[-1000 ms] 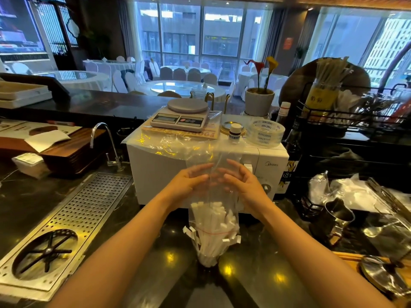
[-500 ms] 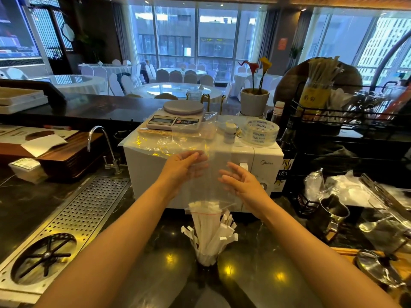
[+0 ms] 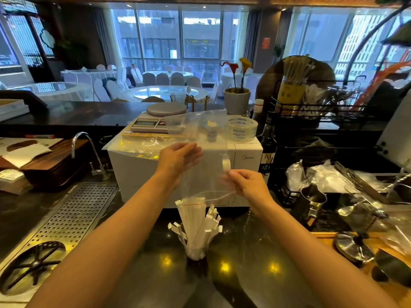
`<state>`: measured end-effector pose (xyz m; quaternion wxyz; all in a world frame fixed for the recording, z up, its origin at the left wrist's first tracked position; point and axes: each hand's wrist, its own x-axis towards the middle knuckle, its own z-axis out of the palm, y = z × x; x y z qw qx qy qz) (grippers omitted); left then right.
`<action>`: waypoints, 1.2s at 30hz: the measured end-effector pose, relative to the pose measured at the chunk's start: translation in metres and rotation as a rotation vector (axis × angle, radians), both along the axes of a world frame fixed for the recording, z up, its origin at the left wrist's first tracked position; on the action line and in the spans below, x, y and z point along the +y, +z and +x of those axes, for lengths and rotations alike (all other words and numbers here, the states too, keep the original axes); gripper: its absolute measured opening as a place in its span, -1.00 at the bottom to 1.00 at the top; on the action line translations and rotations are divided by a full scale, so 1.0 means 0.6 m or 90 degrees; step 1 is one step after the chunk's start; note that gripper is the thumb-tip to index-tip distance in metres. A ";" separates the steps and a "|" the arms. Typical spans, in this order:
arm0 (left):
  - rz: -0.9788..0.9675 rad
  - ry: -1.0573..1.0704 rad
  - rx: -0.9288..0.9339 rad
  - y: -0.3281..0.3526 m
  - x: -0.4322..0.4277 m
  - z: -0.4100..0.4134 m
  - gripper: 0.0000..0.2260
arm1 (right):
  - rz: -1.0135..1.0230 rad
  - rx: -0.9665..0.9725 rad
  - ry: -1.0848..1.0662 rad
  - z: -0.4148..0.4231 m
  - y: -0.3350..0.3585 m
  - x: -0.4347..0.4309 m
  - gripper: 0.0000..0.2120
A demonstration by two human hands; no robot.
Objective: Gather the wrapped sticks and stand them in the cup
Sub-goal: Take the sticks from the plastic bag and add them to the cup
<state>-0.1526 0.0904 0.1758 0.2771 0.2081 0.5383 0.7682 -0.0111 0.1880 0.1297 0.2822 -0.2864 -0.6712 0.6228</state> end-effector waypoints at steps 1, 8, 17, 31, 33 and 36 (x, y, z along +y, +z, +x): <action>0.004 0.004 -0.009 0.001 0.007 0.005 -0.87 | 0.001 0.009 -0.012 0.009 0.000 0.003 -0.84; 0.017 -0.036 -0.023 -0.006 0.067 0.070 -0.85 | 0.051 0.017 -0.084 0.085 -0.008 0.027 -0.90; -0.052 -0.075 -0.011 -0.042 0.126 0.140 -0.83 | -0.054 0.048 -0.179 0.189 -0.033 0.065 -0.78; -0.353 -0.277 -0.089 -0.259 0.099 0.262 -0.94 | -0.128 -0.198 -0.264 0.273 -0.215 0.068 -0.79; -0.410 -0.313 -0.111 -0.288 0.084 0.275 -0.87 | -0.117 -0.241 -0.275 0.277 -0.228 0.057 -0.77; -0.445 -0.291 -0.112 -0.314 0.068 0.289 -0.68 | -0.066 -0.303 -0.255 0.282 -0.248 0.043 -0.80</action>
